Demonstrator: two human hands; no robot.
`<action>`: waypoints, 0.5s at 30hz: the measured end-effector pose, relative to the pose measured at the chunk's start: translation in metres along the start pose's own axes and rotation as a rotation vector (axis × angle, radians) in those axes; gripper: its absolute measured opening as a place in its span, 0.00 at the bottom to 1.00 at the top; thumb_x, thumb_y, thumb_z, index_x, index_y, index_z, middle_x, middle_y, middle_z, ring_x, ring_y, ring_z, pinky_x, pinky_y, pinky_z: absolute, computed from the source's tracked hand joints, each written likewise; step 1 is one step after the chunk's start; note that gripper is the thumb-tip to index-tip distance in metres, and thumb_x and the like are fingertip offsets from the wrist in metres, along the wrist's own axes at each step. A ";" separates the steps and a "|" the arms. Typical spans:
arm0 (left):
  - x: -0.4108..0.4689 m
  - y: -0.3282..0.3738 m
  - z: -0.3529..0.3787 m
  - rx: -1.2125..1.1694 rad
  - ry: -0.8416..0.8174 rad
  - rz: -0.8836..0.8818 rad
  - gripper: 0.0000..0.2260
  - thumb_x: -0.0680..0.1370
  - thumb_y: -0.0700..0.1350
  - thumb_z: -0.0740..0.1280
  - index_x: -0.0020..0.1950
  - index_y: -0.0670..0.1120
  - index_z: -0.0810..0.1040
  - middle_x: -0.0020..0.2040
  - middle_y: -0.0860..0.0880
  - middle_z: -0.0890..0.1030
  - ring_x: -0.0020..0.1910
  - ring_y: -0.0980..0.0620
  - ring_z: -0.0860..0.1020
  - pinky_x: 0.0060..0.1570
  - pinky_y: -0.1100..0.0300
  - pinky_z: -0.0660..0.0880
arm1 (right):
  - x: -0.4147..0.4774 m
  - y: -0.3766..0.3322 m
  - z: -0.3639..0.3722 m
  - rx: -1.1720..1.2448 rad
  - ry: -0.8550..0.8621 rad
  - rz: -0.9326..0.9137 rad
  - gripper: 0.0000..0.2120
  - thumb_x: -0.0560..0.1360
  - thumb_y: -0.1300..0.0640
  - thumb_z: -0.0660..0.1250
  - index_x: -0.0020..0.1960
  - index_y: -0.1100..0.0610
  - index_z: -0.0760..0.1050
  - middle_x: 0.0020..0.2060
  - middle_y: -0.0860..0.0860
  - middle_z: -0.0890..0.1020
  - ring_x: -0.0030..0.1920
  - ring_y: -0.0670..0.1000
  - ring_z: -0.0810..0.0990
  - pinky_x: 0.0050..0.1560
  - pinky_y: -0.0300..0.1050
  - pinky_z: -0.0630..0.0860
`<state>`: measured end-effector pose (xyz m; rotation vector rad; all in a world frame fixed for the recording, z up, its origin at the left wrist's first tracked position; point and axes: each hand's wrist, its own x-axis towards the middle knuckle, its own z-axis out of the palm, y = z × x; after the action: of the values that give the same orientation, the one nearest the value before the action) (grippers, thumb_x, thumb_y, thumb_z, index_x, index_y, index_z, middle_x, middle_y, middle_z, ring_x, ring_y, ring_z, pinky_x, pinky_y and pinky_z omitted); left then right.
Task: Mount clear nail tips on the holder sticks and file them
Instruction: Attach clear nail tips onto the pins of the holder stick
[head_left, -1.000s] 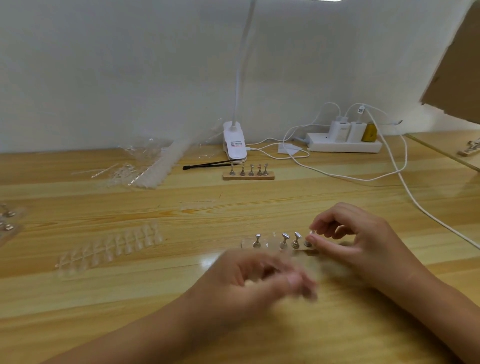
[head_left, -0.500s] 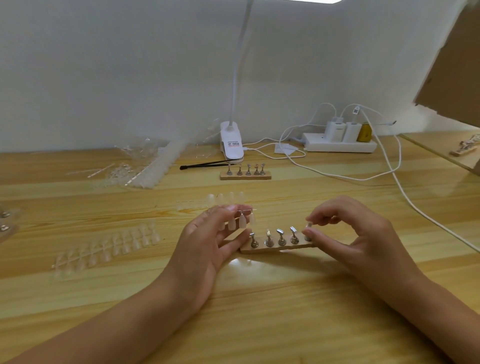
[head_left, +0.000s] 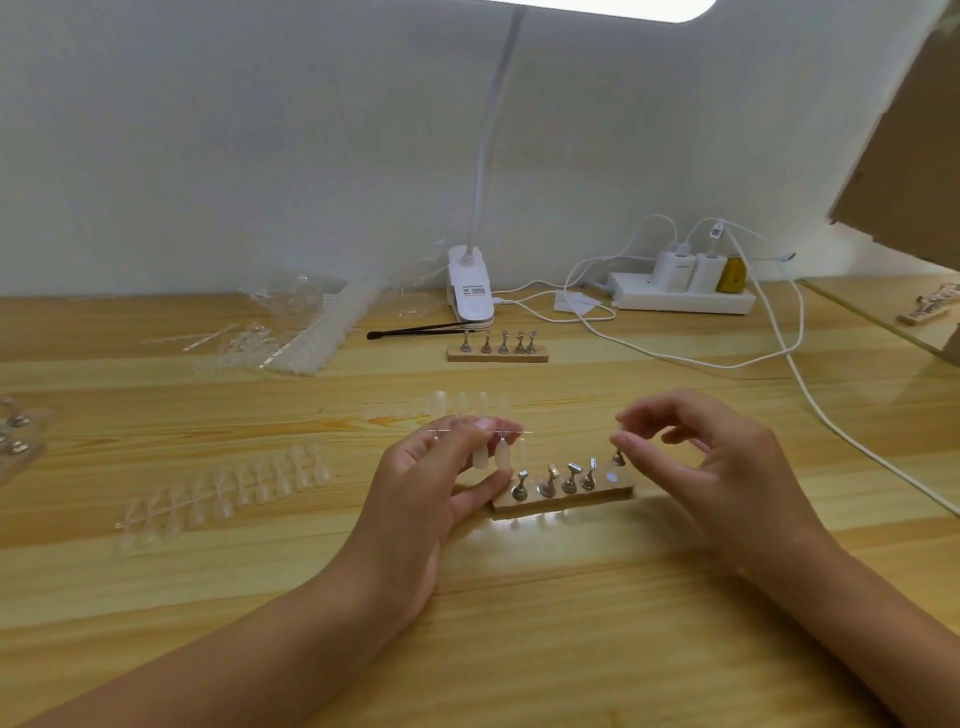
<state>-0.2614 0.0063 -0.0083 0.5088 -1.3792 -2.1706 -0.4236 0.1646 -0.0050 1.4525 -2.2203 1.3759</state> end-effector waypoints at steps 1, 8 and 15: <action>0.000 0.000 0.000 -0.005 0.003 0.001 0.06 0.68 0.48 0.71 0.36 0.47 0.85 0.49 0.48 0.84 0.50 0.53 0.81 0.55 0.52 0.81 | 0.000 0.001 0.000 0.047 -0.001 0.037 0.10 0.69 0.45 0.70 0.47 0.48 0.80 0.41 0.42 0.84 0.46 0.42 0.82 0.47 0.31 0.74; -0.014 0.006 0.001 0.353 -0.228 0.266 0.08 0.74 0.50 0.67 0.38 0.54 0.84 0.44 0.50 0.83 0.43 0.58 0.78 0.50 0.63 0.75 | -0.004 0.007 -0.002 0.117 -0.025 0.126 0.07 0.70 0.55 0.75 0.45 0.46 0.80 0.41 0.41 0.84 0.42 0.43 0.82 0.44 0.32 0.75; -0.027 -0.007 0.010 1.063 -0.645 0.319 0.09 0.75 0.57 0.72 0.52 0.56 0.85 0.45 0.59 0.76 0.54 0.59 0.70 0.50 0.72 0.63 | -0.004 0.000 -0.004 0.213 0.009 0.135 0.07 0.68 0.50 0.73 0.46 0.48 0.81 0.42 0.44 0.84 0.43 0.44 0.83 0.45 0.35 0.78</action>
<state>-0.2471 0.0318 -0.0094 -0.1153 -2.7206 -1.2175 -0.4229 0.1700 -0.0047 1.3756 -2.2614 1.7040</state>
